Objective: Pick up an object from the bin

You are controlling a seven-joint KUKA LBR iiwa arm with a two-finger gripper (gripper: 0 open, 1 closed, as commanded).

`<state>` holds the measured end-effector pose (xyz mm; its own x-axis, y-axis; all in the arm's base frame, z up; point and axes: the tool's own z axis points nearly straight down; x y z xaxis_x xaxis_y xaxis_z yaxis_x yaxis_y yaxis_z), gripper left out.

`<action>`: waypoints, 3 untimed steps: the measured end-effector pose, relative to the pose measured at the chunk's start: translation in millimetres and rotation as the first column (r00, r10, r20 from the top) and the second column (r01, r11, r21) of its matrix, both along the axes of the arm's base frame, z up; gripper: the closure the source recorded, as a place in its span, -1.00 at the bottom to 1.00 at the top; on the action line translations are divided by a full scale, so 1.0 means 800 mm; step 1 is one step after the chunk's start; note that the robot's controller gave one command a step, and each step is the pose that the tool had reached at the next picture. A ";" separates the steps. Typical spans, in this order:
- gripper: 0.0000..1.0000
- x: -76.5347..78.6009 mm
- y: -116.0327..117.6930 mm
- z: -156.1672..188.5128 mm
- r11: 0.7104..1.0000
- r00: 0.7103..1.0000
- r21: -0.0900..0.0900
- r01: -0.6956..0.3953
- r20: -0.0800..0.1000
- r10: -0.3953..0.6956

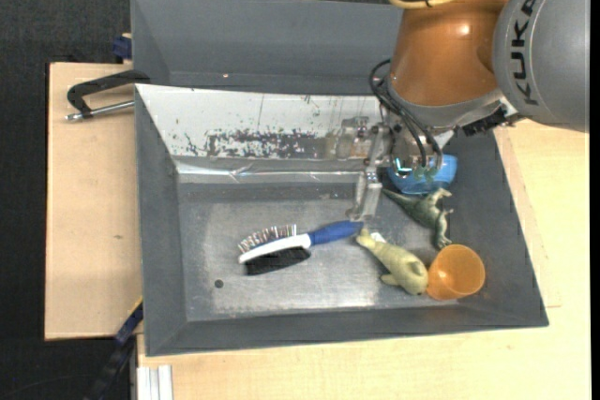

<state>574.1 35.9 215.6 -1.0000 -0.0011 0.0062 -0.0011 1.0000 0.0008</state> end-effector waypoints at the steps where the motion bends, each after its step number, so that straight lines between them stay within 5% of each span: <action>1: -1.00 -0.045 -0.012 -0.185 0.973 0.973 0.001 -0.231 0.000 0.231; 2: 1.00 -0.042 -0.011 -0.181 0.973 0.973 0.000 -0.230 0.007 0.230; 3: 1.00 -0.057 -0.019 0.017 0.970 0.970 -0.003 -0.242 0.019 0.242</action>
Offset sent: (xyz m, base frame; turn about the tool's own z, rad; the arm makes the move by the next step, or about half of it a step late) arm -0.0345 -0.0099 -0.1456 -0.2331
